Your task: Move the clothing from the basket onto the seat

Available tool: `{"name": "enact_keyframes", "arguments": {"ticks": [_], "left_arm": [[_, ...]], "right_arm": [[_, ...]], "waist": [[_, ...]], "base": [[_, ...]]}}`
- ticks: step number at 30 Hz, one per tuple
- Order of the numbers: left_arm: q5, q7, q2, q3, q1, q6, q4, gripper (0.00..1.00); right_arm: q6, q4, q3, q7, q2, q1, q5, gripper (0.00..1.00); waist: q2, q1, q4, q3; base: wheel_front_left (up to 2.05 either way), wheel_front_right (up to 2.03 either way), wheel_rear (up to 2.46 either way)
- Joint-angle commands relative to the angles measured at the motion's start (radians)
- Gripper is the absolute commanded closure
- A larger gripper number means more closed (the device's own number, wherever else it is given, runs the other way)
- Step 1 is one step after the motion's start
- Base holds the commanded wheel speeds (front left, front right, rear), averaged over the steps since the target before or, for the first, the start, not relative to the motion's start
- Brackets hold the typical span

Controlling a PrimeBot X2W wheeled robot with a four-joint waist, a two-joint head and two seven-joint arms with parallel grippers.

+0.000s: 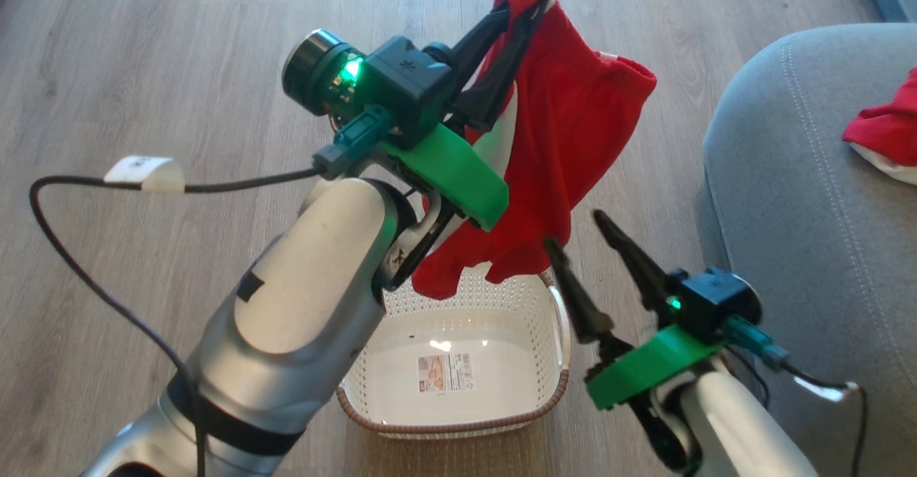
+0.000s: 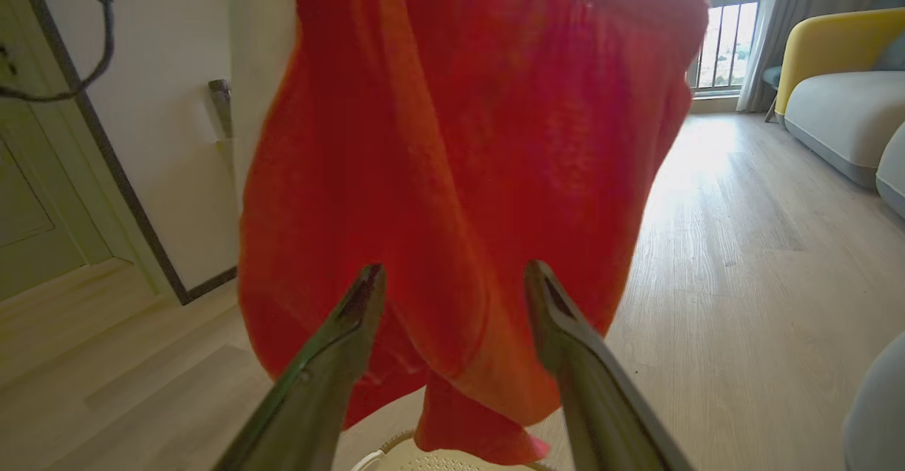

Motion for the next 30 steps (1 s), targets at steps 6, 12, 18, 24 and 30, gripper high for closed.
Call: {"name": "enact_keyframes", "arguments": {"ticks": [6,12,18,24,30], "left_arm": [[-0.003,-0.010,0.017,0.013,-0.054,0.004,-0.022,1.00],[-0.017,-0.020,0.016,-0.007,-0.059,0.003,-0.005,1.00],[-0.026,-0.029,0.015,-0.019,-0.065,0.006,0.005,1.00],[-0.029,-0.042,0.018,-0.013,-0.066,0.018,0.016,1.00],[-0.036,-0.055,0.026,-0.018,-0.058,0.007,0.029,0.00]], "right_arm": [[0.000,-0.008,0.087,-0.006,0.018,-0.143,-0.026,0.00],[0.000,0.212,0.123,-0.006,0.041,-0.282,-0.038,0.28],[0.000,0.307,0.151,-0.006,0.043,-0.357,0.043,1.00],[0.000,0.281,0.137,-0.006,0.043,-0.367,0.064,1.00],[0.000,0.203,0.024,-0.006,0.043,-0.326,0.040,1.00]], "waist": [[0.0000,0.0000,0.004,0.011],[0.0000,0.0000,0.022,0.014],[0.0000,0.0000,0.038,0.017],[0.0000,0.0000,0.029,0.024],[0.0000,0.0000,-0.005,0.040]], "base": [[0.00,0.00,0.00],[0.00,0.00,0.00],[0.00,0.00,0.00],[0.00,0.00,0.00],[0.00,0.00,0.00]]}}
